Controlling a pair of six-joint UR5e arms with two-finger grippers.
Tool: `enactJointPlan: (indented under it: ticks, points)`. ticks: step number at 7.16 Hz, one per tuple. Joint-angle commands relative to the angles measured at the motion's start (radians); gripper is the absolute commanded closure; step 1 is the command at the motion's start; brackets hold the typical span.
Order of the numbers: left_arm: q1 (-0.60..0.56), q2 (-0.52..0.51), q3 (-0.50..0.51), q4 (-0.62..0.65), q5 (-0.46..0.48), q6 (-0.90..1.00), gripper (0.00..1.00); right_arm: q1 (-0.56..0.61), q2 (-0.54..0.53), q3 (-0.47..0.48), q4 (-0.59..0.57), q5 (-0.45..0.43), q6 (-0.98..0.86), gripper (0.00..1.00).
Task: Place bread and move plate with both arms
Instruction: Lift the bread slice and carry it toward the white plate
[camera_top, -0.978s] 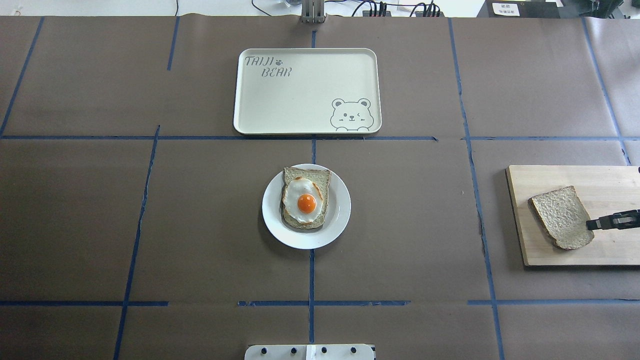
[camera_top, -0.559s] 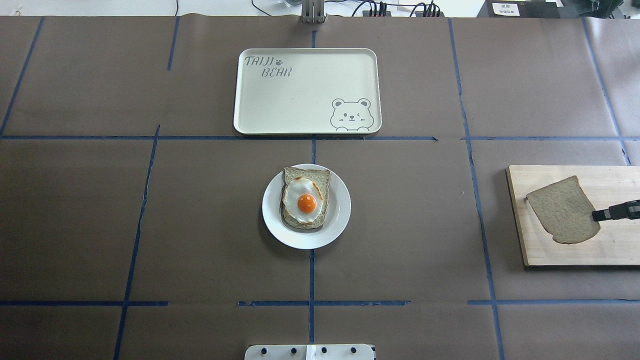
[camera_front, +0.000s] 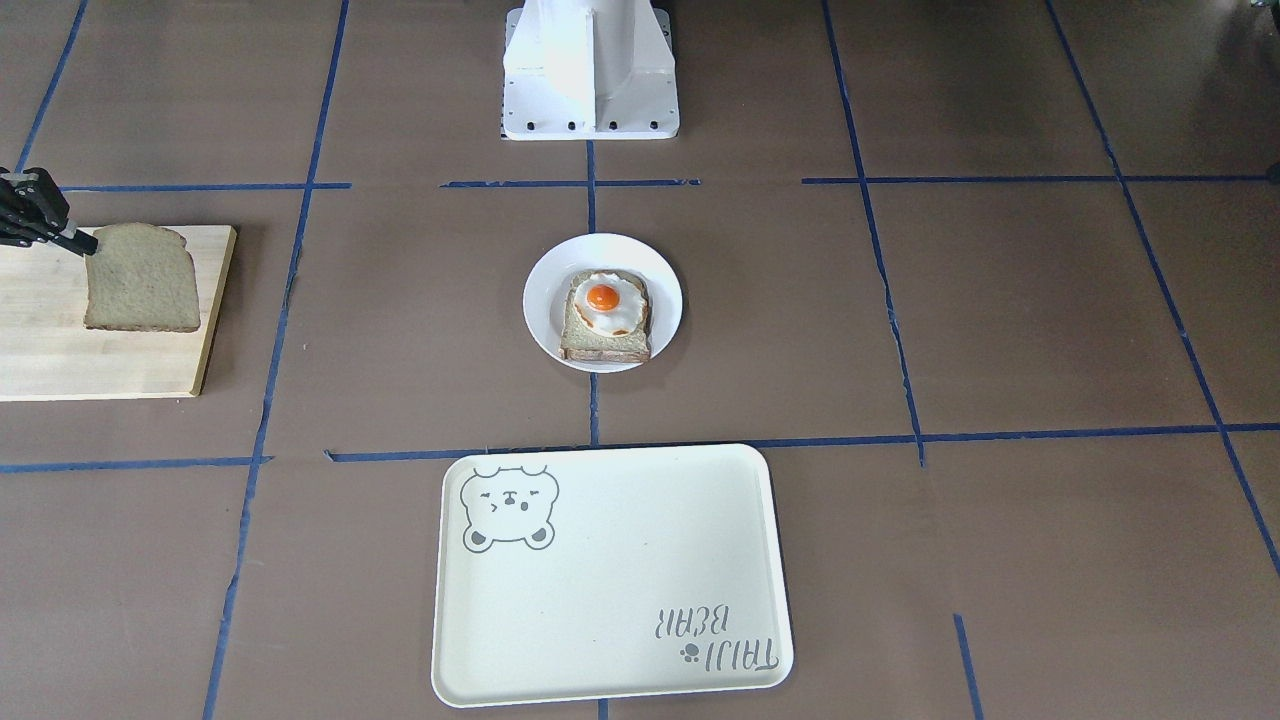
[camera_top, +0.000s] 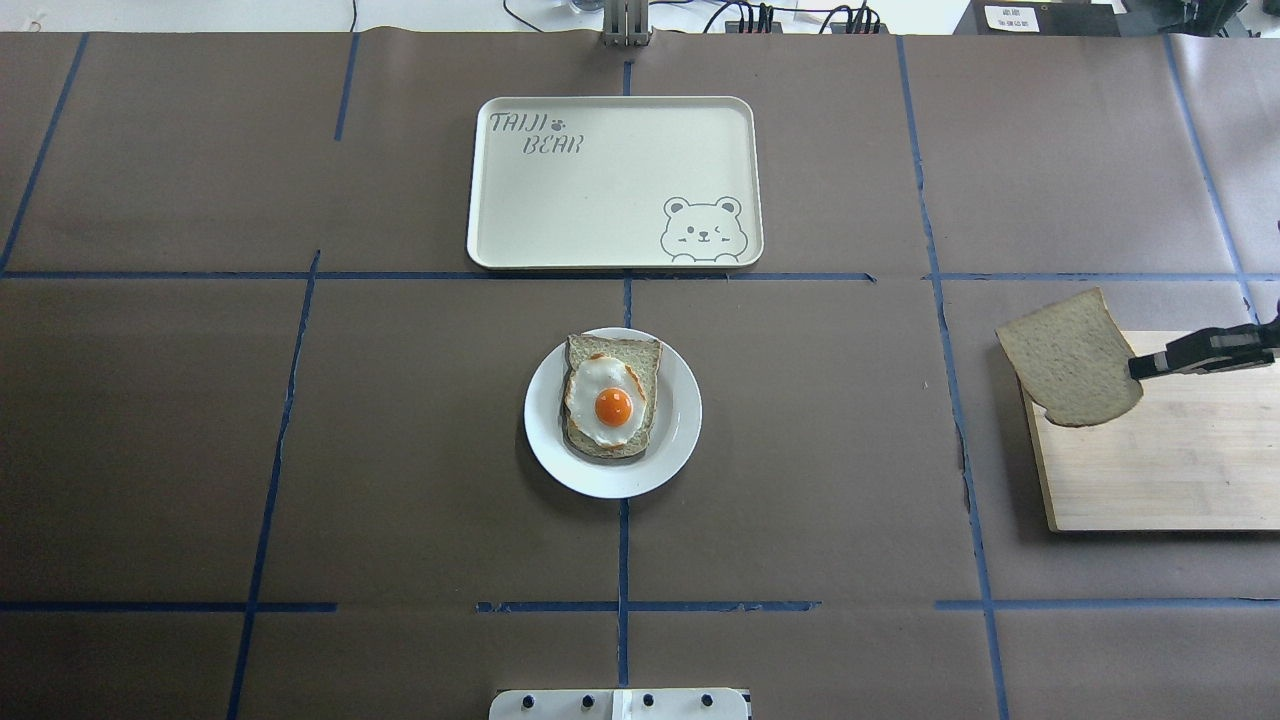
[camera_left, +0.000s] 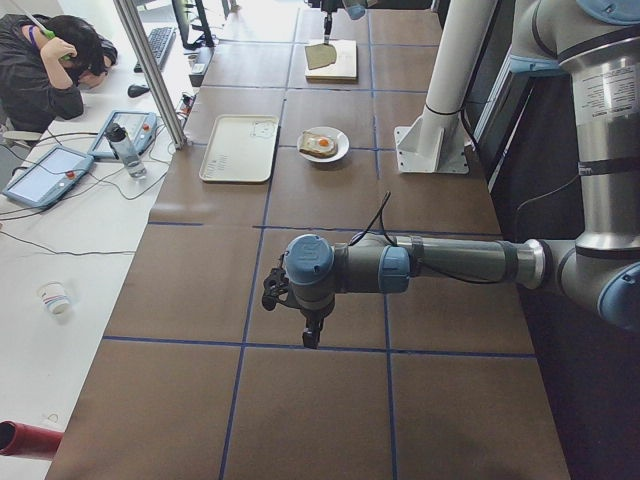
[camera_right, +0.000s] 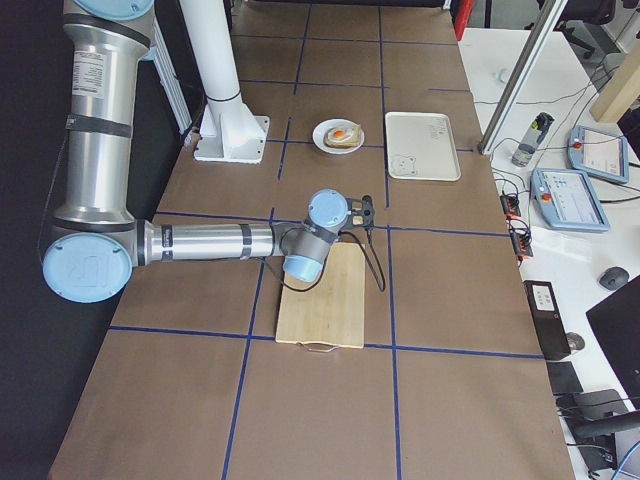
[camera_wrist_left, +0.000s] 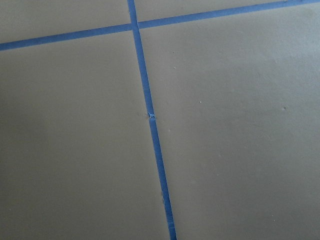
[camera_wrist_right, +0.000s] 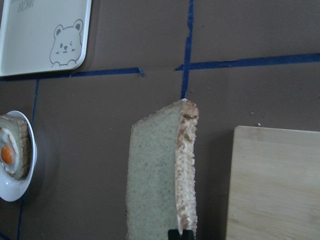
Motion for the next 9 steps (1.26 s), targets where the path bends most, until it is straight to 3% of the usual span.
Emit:
enactJointPlan:
  ticks: [1, 5, 9]
  points:
    - [0.0, 0.0, -0.001, 0.0, 0.0, 0.0, 0.0, -0.07, 0.184, 0.0, -0.042, -0.052, 0.199, 1.0]
    - [0.0, -0.003, 0.002, 0.0, 0.0, 0.0, 0.0, -0.321, 0.462, 0.009, -0.215, -0.373, 0.388, 1.0]
    - [0.0, -0.006, 0.005, 0.0, 0.0, 0.0, 0.0, -0.591, 0.514, 0.035, -0.225, -0.743, 0.5, 1.0]
